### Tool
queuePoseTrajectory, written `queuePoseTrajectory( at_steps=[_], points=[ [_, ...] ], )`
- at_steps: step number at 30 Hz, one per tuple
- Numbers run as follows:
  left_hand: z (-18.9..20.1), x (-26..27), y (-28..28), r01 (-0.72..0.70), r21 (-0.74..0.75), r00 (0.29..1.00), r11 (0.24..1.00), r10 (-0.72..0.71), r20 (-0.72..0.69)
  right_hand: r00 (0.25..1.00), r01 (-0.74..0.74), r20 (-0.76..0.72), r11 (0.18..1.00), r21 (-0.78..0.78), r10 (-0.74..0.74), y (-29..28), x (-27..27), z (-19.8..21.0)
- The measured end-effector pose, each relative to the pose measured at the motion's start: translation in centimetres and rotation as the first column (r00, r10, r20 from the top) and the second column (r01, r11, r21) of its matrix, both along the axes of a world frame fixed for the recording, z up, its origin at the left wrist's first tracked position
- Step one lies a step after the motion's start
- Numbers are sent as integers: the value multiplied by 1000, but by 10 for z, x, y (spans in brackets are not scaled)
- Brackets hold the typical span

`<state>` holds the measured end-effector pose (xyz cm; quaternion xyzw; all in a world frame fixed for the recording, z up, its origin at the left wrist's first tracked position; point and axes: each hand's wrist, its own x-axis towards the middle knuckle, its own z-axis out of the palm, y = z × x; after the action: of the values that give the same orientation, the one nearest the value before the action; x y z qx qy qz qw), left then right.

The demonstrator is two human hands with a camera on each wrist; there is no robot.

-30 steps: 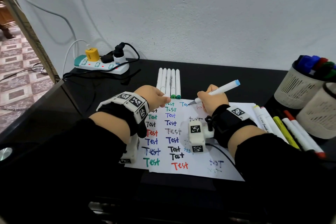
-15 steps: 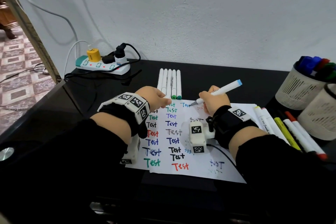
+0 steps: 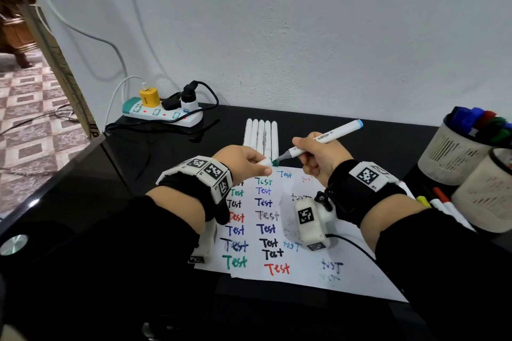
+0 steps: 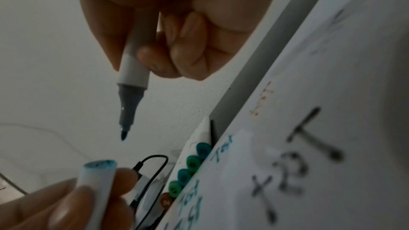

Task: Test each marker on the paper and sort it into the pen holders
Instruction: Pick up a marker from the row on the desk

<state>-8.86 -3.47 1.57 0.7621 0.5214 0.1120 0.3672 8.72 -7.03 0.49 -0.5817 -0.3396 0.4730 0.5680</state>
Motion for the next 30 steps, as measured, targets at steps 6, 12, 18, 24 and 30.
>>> queuePoseTrajectory(
  at_steps=[6,12,18,24,30],
  points=[
    [1,2,-3,10,-47,989,999,-3,149,991,-111,74,994,22,109,1,-14,5],
    [-2,-1,-1,14,-70,955,997,8,297,981,-190,51,981,48,187,1,-13,14],
    [-2,-1,1,7,-79,929,997,23,369,966,-251,85,966,67,245,1,-13,18],
    [-3,1,1,-23,-45,939,999,37,342,973,-230,3,966,114,231,2,-16,8],
    [-2,2,-2,-12,-11,965,1000,15,263,969,-219,-88,969,111,229,-2,-15,-1]
  ],
)
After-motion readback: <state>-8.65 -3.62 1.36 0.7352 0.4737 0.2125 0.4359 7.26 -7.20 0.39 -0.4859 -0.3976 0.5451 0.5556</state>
